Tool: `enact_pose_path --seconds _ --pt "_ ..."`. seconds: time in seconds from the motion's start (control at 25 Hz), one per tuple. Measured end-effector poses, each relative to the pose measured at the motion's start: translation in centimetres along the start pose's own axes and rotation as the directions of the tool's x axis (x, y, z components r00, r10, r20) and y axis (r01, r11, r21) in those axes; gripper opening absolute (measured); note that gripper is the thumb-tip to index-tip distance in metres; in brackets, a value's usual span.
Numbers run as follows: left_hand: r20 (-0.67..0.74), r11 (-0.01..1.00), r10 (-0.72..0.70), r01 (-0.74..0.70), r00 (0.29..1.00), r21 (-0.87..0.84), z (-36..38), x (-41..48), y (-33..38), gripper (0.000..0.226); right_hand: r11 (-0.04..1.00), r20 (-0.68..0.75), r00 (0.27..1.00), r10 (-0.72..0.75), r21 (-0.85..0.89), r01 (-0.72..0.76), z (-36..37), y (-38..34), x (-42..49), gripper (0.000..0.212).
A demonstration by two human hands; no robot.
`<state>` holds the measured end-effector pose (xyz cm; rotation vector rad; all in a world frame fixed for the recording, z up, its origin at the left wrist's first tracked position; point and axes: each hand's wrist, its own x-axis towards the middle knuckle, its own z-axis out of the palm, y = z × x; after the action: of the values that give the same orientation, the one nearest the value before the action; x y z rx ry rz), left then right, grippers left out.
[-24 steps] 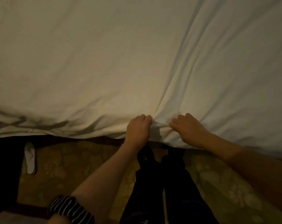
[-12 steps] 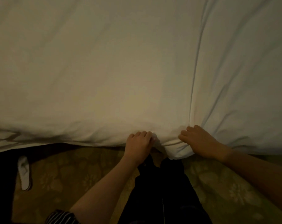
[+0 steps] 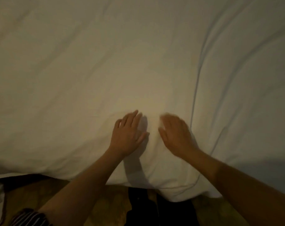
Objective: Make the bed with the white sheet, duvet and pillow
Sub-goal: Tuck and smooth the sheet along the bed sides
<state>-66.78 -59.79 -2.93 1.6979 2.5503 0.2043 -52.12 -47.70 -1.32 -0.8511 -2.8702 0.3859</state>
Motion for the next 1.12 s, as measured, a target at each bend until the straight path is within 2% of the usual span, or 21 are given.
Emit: enact_pose_path --seconds 0.08,0.16,0.24,0.32,0.4,0.48,0.6,0.68,0.8,0.88,1.0,1.12 --pt "0.174 1.0 0.0 -0.004 0.985 0.023 0.5 3.6 -0.2 0.073 0.998 0.13 0.99 0.062 0.007 -0.064 1.2 1.1 5.1 0.051" --pt "0.297 1.0 -0.008 0.003 0.955 0.02 1.8 7.6 -1.1 0.077 0.997 0.227 0.971 -0.071 0.012 0.07 3.3 3.7 9.1 0.059" --pt "0.265 0.998 0.048 -0.057 0.963 0.027 2.6 10.7 -3.3 0.079 0.98 0.19 0.964 -0.186 -0.031 0.195 4.5 7.3 11.4 0.065" --pt "0.208 0.992 0.067 -0.087 0.976 0.09 2.7 12.8 -6.8 0.079 0.981 0.161 0.975 -0.156 -0.09 0.172 4.5 10.5 12.8 0.068" --pt "0.189 0.991 -0.075 0.053 0.979 0.119 2.5 14.4 -9.1 0.074 0.987 0.105 0.992 -0.068 -0.141 0.083 3.9 12.0 14.3 0.068" --pt "0.144 0.985 -0.168 0.16 0.975 0.066 2.9 15.6 -7.9 0.076 0.984 0.076 0.994 -0.081 -0.152 0.092 3.5 11.8 15.6 0.067" --pt "0.153 1.0 0.006 -0.002 0.988 -0.027 4.3 12.6 -2.5 0.078 0.969 0.125 0.964 -0.234 -0.049 0.241 4.4 8.9 12.0 0.067" --pt "0.194 0.995 0.081 -0.068 0.978 -0.073 4.8 6.8 0.0 0.076 0.964 0.19 0.947 -0.259 -0.006 0.265 4.7 7.4 6.1 0.072" --pt "0.226 0.976 0.193 -0.163 0.955 -0.143 4.0 -2.0 1.7 0.087 0.95 0.316 0.9 -0.3 0.011 0.313 3.6 5.2 -3.3 0.085" --pt "0.254 0.968 0.239 -0.209 0.937 -0.14 3.6 -3.8 1.6 0.096 0.958 0.334 0.905 -0.264 -0.014 0.285 3.4 4.4 -5.3 0.093" --pt "0.265 0.971 0.236 -0.218 0.935 -0.098 3.3 -2.8 0.8 0.11 0.989 0.307 0.945 -0.112 -0.06 0.137 3.7 3.8 -3.6 0.098" --pt "0.329 0.961 0.277 -0.252 0.903 -0.117 4.2 -4.1 2.2 0.123 0.983 0.342 0.932 -0.119 -0.089 0.158 3.9 2.9 -6.8 0.098"
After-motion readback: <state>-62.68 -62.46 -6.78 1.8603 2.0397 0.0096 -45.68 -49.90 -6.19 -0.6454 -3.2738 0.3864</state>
